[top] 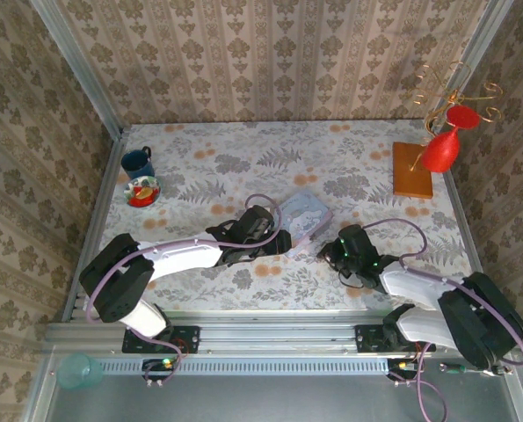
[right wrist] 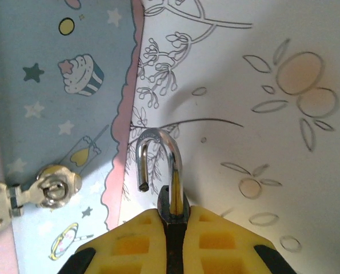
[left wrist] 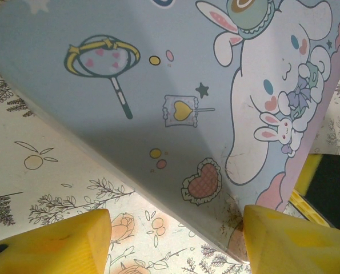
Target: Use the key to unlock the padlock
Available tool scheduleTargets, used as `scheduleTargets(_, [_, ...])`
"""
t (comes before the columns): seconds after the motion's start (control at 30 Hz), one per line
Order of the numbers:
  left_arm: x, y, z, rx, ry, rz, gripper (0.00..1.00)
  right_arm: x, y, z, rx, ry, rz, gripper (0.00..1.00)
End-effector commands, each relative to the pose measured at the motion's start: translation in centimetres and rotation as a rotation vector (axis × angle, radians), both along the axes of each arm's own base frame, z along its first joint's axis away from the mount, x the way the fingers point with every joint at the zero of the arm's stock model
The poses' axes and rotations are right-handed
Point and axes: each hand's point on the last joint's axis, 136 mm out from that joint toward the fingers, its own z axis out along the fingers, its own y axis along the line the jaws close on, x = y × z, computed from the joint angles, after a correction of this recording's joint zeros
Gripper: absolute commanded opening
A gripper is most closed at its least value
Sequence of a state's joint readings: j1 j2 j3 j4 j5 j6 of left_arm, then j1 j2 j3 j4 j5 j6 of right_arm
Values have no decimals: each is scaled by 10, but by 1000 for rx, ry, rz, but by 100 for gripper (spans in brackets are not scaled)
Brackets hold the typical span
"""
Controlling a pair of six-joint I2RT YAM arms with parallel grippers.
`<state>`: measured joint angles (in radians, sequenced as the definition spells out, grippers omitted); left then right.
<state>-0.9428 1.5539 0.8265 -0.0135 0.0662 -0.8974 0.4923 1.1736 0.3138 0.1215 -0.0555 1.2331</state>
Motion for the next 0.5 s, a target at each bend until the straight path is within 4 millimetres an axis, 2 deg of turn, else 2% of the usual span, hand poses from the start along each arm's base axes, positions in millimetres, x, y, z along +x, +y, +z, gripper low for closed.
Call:
scheduleTargets(0.0, [1,27,-29,132,54,28,62,-5,-16,13,-116,-10,29,0])
scheduleTargets(0.1, [11,31,-27,124,58,33,62,-15,-21,17,-160,-7,92,0])
scheduleTargets(0.17, [19,34,-24,115,51,36,62,-21,-17,18,-158,-7,150,0])
scheduleTargets(0.47, [53,38,-24,138,50,13,61,-49,-13,8,-193,53,321,0])
